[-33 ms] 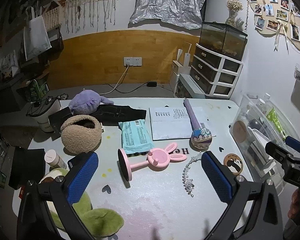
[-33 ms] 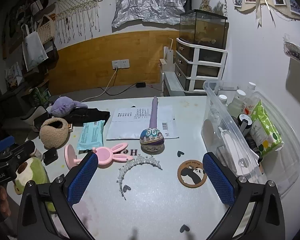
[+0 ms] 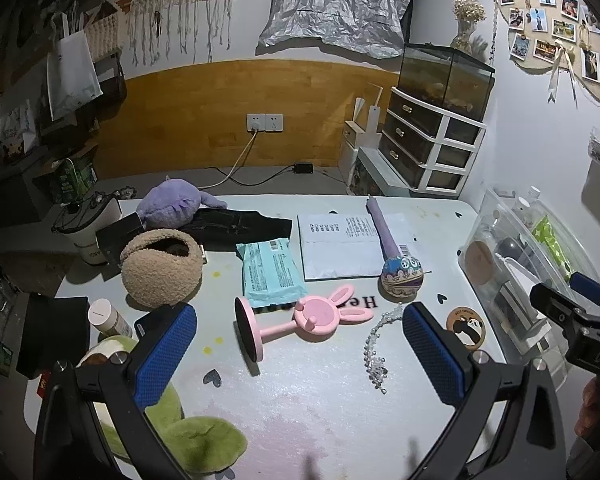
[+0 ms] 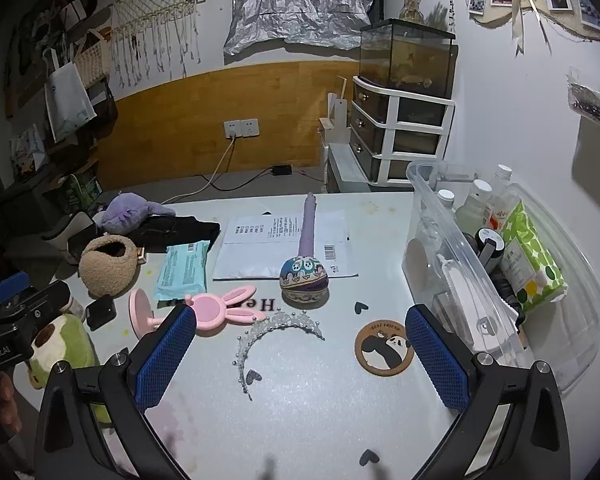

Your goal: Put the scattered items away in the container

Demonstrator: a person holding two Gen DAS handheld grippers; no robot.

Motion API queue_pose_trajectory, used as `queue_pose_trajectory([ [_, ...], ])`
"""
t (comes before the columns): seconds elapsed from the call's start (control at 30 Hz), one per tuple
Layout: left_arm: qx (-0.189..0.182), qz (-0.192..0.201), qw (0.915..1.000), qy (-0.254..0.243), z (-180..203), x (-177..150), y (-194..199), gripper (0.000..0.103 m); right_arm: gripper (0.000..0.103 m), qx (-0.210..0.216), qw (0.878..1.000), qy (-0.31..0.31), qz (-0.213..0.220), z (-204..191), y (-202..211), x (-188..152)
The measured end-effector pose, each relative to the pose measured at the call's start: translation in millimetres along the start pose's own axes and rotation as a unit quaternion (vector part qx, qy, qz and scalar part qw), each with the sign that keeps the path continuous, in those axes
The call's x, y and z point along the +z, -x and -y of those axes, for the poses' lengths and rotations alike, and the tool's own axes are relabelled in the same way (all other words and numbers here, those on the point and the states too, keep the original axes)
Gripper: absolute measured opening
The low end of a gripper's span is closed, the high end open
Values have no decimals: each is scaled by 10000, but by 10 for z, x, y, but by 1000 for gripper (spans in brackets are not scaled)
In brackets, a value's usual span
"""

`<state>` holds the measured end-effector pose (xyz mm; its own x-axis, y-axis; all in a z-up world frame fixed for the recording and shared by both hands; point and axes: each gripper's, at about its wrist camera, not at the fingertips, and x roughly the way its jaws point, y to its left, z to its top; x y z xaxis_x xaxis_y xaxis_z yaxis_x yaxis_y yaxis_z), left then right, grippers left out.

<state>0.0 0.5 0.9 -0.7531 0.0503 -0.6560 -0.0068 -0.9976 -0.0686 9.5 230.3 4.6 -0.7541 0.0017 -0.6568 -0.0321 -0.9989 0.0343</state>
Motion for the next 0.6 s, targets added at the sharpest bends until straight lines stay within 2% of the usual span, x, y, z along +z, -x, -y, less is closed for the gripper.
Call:
queue_pose_trajectory([
  [0.6, -39, 26, 10000, 18, 13, -38, -44, 103, 103, 22, 10000, 42, -47, 44, -57, 19],
])
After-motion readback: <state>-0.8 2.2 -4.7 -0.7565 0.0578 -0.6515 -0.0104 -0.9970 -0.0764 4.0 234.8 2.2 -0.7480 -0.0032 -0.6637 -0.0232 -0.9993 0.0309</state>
